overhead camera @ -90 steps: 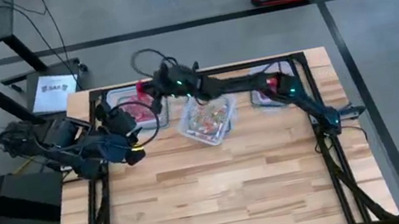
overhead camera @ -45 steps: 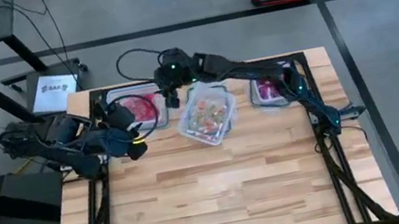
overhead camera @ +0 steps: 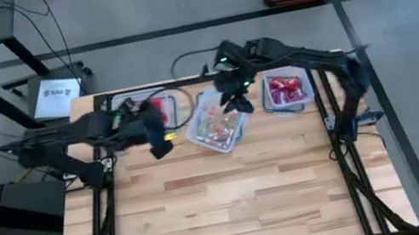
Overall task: Sort candy
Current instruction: Move the top center transparent bin closer to the center
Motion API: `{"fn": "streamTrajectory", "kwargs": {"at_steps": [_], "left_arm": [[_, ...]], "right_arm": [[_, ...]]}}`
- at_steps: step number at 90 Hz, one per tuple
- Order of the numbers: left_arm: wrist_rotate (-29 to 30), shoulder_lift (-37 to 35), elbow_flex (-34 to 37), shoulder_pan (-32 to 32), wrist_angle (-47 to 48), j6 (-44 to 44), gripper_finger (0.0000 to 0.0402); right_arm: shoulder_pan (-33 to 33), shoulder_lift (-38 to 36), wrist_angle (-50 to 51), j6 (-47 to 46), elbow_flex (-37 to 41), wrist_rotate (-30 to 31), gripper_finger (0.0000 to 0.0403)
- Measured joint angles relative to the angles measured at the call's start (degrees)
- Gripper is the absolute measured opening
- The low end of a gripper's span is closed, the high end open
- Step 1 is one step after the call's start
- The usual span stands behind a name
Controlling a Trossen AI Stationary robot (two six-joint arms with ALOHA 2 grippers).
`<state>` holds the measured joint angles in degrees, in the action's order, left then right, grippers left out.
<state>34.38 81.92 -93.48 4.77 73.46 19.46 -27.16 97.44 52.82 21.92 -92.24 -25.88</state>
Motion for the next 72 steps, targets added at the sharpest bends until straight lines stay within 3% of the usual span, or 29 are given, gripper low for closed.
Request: {"fn": "streamTrajectory", "kwargs": {"at_steps": [16,28,39,55,72], "left_arm": [[-4.34,5.11,0.01,-4.45,-3.58,-5.63,0.0148],[-4.33,7.43,0.01,-6.84,-3.17,-5.28,0.0148],[-4.31,8.33,0.07,-7.32,-1.66,-3.55,0.0148],[-2.76,7.51,0.08,-6.84,1.57,0.91,0.0148],[-2.57,6.96,0.08,-6.73,4.39,3.36,0.0148]], "right_arm": [[-6.19,-10.58,-19.62,-10.95,20.0,3.98,0.0109],[-10.4,-11.89,-27.76,-17.99,28.44,4.55,0.0108],[-12.08,-8.73,-32.89,-18.09,30.27,4.56,0.0108],[-10.17,-2.69,-32.48,-12.27,30.53,4.76,0.0108],[-8.02,0.38,-37.75,-10.74,30.43,12.05,0.0107]]}}
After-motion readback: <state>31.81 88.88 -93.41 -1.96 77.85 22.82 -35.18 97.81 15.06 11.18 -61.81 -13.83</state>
